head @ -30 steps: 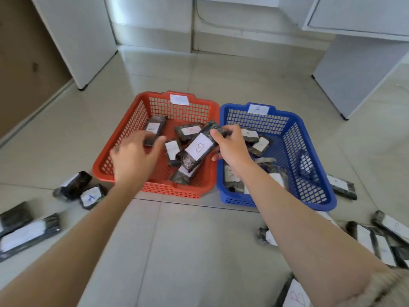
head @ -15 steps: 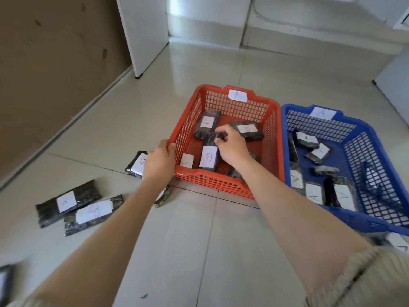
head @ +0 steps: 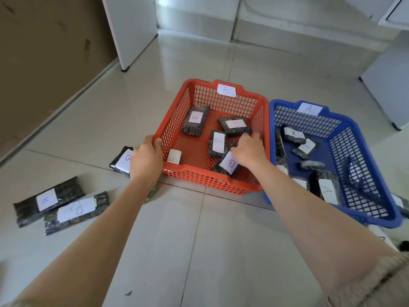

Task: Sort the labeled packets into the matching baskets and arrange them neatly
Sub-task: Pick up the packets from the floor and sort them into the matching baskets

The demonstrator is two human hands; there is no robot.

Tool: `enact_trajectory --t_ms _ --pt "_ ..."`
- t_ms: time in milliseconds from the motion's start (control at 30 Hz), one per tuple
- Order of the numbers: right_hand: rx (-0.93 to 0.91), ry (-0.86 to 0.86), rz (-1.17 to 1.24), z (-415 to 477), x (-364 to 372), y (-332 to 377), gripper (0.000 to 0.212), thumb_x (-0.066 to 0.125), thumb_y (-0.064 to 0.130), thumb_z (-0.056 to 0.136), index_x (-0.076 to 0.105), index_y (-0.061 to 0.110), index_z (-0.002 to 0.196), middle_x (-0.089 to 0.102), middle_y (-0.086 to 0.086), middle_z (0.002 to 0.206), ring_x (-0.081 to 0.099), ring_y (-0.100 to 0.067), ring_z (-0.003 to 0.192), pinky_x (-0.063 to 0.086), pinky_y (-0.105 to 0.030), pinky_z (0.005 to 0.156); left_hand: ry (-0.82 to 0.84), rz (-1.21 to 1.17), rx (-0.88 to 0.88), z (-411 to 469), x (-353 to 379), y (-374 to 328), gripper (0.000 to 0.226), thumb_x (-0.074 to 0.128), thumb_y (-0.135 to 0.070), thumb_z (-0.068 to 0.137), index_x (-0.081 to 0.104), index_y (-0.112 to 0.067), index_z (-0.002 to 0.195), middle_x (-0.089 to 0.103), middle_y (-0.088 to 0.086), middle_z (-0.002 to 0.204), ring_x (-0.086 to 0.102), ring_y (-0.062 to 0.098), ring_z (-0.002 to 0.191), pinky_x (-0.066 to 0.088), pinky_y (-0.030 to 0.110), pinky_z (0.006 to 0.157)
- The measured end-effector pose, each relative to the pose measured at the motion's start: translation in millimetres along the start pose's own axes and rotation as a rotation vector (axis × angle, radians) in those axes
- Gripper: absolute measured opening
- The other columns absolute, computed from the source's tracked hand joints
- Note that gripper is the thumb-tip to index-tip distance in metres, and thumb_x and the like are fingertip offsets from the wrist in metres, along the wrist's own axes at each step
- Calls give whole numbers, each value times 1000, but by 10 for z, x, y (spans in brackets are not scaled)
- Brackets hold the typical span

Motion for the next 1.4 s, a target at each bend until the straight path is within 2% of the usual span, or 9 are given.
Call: enact_trajectory --t_ms 133,300,533,600,733,1000,1167,1300,1400 --pt "-101 95 -49 -70 154 76 78 67 55 77 38 11 135 33 -15 140 27 -34 132 30 -43 108 2 -13 -8 6 6 13 38 29 -37 100 51 -13 118 65 13 97 62 33 87 53 47 78" --pt "-124 56 -166 -115 176 89 84 71 45 78 31 5 139 29 -18 142 25 -35 132 27 -40 109 0 1 -3 1 4 3 38 28 -36 100 50 -11 118 64 13 97 62 32 85 53 47 78" --pt "-212 -167 -265 -288 9 234 59 54 50 89 41 15 134 39 -11 138 27 -30 131 34 -44 102 -63 8 63 -25 -174 -50 38 31 -33 101 59 -8 105 63 10 91 60 27 81 47 33 69" --pt "-300 -214 -103 -336 -56 476 50 51 46 92 46 16 130 45 -9 134 31 -28 128 36 -42 100 -175 100 98 24 -381 80 35 36 -31 100 62 -11 109 62 10 108 54 30 104 40 37 85" --pt "-572 -233 112 -569 -13 1122 37 52 39 93 53 15 121 53 -3 124 38 -21 120 35 -32 98 124 286 -22 139 -491 670 48 49 -34 95 40 -18 140 48 9 139 41 30 127 33 42 102" --pt "-895 -357 303 -1259 463 1730 13 66 9 82 61 3 92 62 -9 87 56 -27 88 35 -22 73 212 -132 -285 175 -693 957 59 74 -27 80 50 -8 130 58 10 118 53 24 100 38 29 82" --pt "-850 -309 -163 -1402 1084 1609 40 84 28 59 66 8 88 62 -8 76 61 -25 74 50 -30 64 -128 -348 -363 139 -1031 1090 62 78 -35 74 52 -11 125 53 4 121 52 20 93 40 29 82" --pt "-745 -158 -402 -1381 1312 1569 38 79 26 68 66 14 102 61 -12 92 61 -31 81 50 -34 67 -328 -624 -448 86 -1234 1111 58 78 -35 73 52 -14 121 62 -1 104 60 17 95 47 28 85" --pt "-842 -17 -138 -1400 1206 1588 33 58 18 88 54 10 120 49 -14 117 53 -33 103 46 -38 82 -344 -918 -445 144 -1248 911 46 73 -23 78 51 -13 118 61 3 105 61 11 89 50 22 77"
Point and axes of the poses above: each hand's wrist, its own z-axis towards the middle knuckle, its own x-axis out of the palm, y = z × x, the point moved 5 cm from there along z, towards the middle knuckle
